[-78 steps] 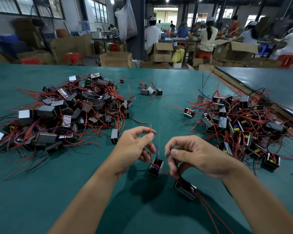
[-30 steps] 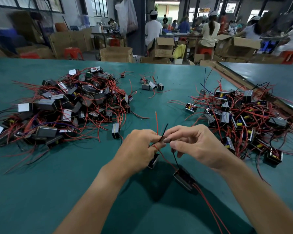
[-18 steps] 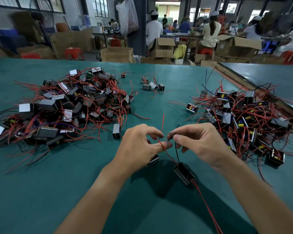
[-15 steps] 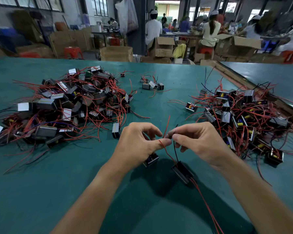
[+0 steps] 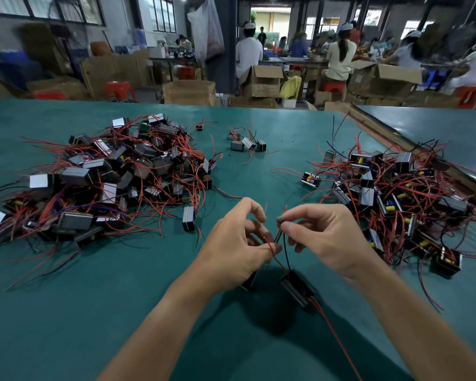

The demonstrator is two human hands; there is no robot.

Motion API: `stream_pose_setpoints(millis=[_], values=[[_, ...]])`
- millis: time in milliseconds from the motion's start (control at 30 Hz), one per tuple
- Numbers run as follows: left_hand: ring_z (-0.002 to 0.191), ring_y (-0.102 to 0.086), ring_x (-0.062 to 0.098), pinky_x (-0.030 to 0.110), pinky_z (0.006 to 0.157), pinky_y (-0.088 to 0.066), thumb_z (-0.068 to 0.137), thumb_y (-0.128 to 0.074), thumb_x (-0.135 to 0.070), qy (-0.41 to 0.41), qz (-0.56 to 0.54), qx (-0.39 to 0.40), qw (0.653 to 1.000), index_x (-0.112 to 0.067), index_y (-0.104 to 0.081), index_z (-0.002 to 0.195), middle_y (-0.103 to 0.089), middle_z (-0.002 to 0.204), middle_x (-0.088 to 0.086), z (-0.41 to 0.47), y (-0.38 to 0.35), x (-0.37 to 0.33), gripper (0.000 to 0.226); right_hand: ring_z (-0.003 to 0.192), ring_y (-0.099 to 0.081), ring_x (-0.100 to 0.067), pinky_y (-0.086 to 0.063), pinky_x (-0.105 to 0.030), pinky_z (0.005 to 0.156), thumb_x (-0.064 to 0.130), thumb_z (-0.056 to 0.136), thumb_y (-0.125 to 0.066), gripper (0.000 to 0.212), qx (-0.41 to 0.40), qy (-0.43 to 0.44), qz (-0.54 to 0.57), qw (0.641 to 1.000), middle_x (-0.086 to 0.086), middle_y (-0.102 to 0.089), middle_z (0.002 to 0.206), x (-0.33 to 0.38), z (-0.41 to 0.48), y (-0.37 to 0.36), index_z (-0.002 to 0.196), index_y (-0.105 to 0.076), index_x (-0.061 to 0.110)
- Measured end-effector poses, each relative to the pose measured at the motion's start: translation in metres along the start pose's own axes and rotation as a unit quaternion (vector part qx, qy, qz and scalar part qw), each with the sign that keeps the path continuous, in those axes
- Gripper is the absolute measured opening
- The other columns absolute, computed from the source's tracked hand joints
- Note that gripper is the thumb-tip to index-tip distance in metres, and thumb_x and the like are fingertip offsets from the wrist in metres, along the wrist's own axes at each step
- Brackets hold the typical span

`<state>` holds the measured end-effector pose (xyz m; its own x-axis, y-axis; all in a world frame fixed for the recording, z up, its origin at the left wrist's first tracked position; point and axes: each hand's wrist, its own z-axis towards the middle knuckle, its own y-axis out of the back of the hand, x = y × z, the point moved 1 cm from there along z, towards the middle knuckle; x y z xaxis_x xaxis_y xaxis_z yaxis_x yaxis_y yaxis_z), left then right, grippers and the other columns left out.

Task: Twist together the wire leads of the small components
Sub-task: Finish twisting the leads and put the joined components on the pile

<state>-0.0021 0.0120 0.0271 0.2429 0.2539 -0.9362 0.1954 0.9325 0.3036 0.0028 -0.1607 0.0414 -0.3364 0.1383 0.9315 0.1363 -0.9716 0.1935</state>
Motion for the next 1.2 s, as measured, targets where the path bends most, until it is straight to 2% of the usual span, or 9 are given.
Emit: stream_pose_setpoints(millis=[133,267,367,467,633,800,1033,1100,1200], values=[[0.070,-0.071,0.024,0.051,0.073,-0.058,0.077,-0.071,-0.016,-0.018,0.024,0.007,1.000,-0.025,-0.058,0.086,-0.075,0.076,-0.003,-0.002,-0.002,0.004,0.018,0.053,-0.060,-0.010,-0.051,-0.022,0.049,-0.004,0.082,-0.072,0.028,-0.004,0.021,-0.045,0.999,0.003,-0.070,0.064,0.000,0.000,-0.002,0.075,-0.074,0.023],[0.072,-0.067,0.022,0.030,0.068,-0.051,0.084,-0.069,-0.024,-0.029,0.120,-0.020,0.992,-0.027,-0.064,0.096,-0.076,0.081,-0.006,-0.004,-0.002,0.003,0.013,0.054,-0.063,-0.011,-0.050,-0.021,0.049,-0.004,0.083,-0.071,0.018,-0.016,0.026,-0.047,0.998,-0.003,-0.073,0.066,-0.002,-0.001,-0.001,0.080,-0.075,0.013],[0.105,-0.066,0.013,0.029,0.089,-0.049,0.089,-0.066,-0.034,-0.058,0.251,-0.036,0.966,-0.032,-0.067,0.116,-0.071,0.116,-0.010,-0.004,-0.002,0.000,0.028,0.056,-0.067,-0.013,-0.051,-0.023,0.051,0.001,0.084,-0.072,0.014,-0.029,0.018,-0.070,0.997,-0.002,-0.075,0.069,-0.006,0.000,0.000,0.084,-0.076,0.014],[0.129,-0.050,0.018,0.033,0.105,-0.040,0.089,-0.063,-0.047,-0.052,0.310,-0.015,0.949,-0.036,-0.060,0.129,-0.044,0.150,-0.009,-0.005,-0.003,-0.003,0.042,0.060,-0.067,-0.010,-0.054,-0.025,0.058,0.003,0.084,-0.073,0.017,-0.042,0.026,-0.127,0.991,0.004,-0.074,0.069,-0.010,0.001,0.000,0.081,-0.077,0.019],[0.084,-0.069,0.008,0.034,0.081,-0.055,0.082,-0.074,-0.034,-0.092,0.186,-0.033,0.978,-0.028,-0.068,0.107,-0.072,0.101,-0.012,-0.005,-0.004,-0.003,0.026,0.056,-0.065,-0.003,-0.052,-0.022,0.055,-0.001,0.081,-0.074,0.026,-0.013,0.045,-0.119,0.992,0.005,-0.074,0.066,-0.005,0.001,-0.001,0.076,-0.076,0.025],[0.043,-0.053,-0.006,0.013,0.048,-0.043,0.084,-0.074,-0.023,-0.103,0.112,-0.050,0.987,-0.030,-0.071,0.097,-0.072,0.072,-0.007,-0.003,-0.003,0.004,0.015,0.054,-0.062,-0.010,-0.050,-0.019,0.051,-0.007,0.083,-0.070,0.024,0.006,0.023,-0.034,0.999,-0.003,-0.074,0.067,-0.004,-0.002,-0.008,0.083,-0.071,0.017],[0.050,-0.056,0.009,0.025,0.050,-0.045,0.086,-0.064,-0.030,-0.078,0.097,-0.079,0.989,-0.026,-0.076,0.090,-0.070,0.065,-0.014,0.002,-0.002,0.011,0.013,0.052,-0.063,-0.013,-0.050,-0.022,0.048,-0.003,0.082,-0.073,0.019,-0.017,0.015,-0.050,0.999,-0.007,-0.071,0.065,-0.003,-0.002,-0.005,0.077,-0.068,0.014],[0.044,-0.045,0.002,0.019,0.047,-0.038,0.083,-0.068,-0.034,-0.066,0.051,-0.069,0.994,-0.025,-0.072,0.099,-0.068,0.064,-0.013,0.002,-0.003,0.010,0.019,0.052,-0.063,-0.012,-0.050,-0.021,0.048,-0.003,0.081,-0.073,0.021,-0.018,0.008,-0.041,0.999,-0.005,-0.071,0.063,-0.003,-0.001,-0.005,0.075,-0.068,0.016],[0.047,-0.047,0.015,0.028,0.050,-0.041,0.078,-0.068,-0.046,-0.051,0.024,-0.060,0.997,-0.033,-0.063,0.111,-0.070,0.072,-0.002,0.003,-0.005,0.007,0.036,0.052,-0.060,-0.013,-0.051,-0.022,0.048,0.000,0.079,-0.076,0.020,-0.016,0.004,-0.033,0.999,-0.006,-0.069,0.061,-0.003,0.000,-0.005,0.073,-0.068,0.018]])
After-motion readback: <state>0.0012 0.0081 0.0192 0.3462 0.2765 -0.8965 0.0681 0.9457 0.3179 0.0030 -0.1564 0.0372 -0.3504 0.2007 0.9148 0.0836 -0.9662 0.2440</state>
